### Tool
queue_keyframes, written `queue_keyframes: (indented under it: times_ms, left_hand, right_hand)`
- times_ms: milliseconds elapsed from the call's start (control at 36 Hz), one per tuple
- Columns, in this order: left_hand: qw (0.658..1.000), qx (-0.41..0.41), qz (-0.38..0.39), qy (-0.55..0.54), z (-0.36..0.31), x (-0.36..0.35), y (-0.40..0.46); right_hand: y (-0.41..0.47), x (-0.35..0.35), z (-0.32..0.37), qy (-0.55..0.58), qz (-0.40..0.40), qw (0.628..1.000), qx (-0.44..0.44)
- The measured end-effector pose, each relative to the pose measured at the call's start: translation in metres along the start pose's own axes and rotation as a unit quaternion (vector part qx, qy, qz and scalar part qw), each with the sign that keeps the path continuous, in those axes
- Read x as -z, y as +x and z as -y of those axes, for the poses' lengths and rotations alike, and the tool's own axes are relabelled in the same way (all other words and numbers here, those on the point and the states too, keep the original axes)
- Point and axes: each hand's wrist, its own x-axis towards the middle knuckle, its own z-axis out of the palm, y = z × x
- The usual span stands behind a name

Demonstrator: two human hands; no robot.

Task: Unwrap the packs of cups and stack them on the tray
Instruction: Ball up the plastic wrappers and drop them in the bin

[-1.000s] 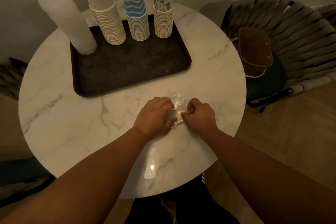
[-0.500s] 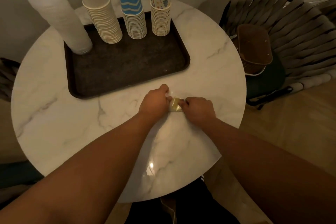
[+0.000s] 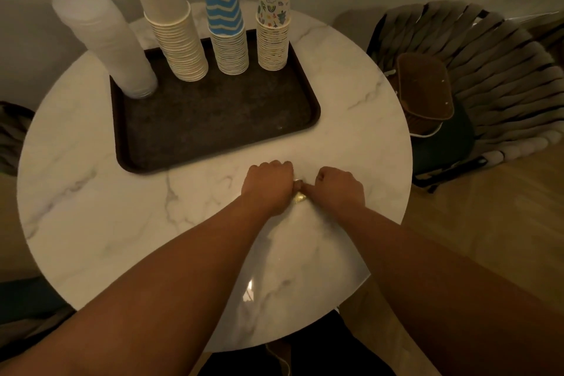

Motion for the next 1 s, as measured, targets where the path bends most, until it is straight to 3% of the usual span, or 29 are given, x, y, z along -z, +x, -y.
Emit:
queue_keyframes:
  times_ms: [139, 222, 306, 389, 528, 583, 667, 833, 1000]
  left_hand:
    - [0.997, 0.022, 0.068, -0.003, 0.000, 0.000, -0.014]
    - [0.990, 0.069, 0.036, -0.114, 0.010, -0.003, -0.027]
    - [0.937, 0.118, -0.013, -0.330, 0.027, 0.003, -0.041]
    - [0.868, 0.125, -0.046, -0.479, 0.041, 0.020, -0.062]
    - [0.740, 0.166, -0.034, -0.651, 0.071, 0.040, -0.090]
    - [0.716, 0.173, -0.024, -0.676, 0.082, 0.047, -0.098]
    - [0.707, 0.181, -0.069, -0.680, 0.095, 0.059, -0.107]
    - [0.719, 0.229, -0.213, -0.621, 0.124, 0.075, -0.123]
    - [0.672, 0.294, -0.254, -0.630, 0.165, 0.080, -0.153]
  right_hand:
    - [-0.020, -0.006, 0.001, 0.028, -0.012, 0.999, -0.017]
    - [-0.033, -0.005, 0.010, 0.169, -0.020, 0.985, -0.021]
    - [-0.051, -0.004, 0.032, 0.408, 0.021, 0.913, -0.005]
    - [-0.071, -0.004, 0.062, 0.536, 0.049, 0.843, 0.011]
    - [-0.087, 0.004, 0.111, 0.572, 0.055, 0.818, 0.007]
    - [-0.087, 0.008, 0.126, 0.582, 0.076, 0.810, 0.015]
    - [-0.085, 0.014, 0.150, 0.584, 0.085, 0.806, 0.039]
    - [-0.077, 0.016, 0.196, 0.525, 0.065, 0.839, 0.129]
    - [-0.078, -0.003, 0.252, 0.508, 0.158, 0.827, 0.183]
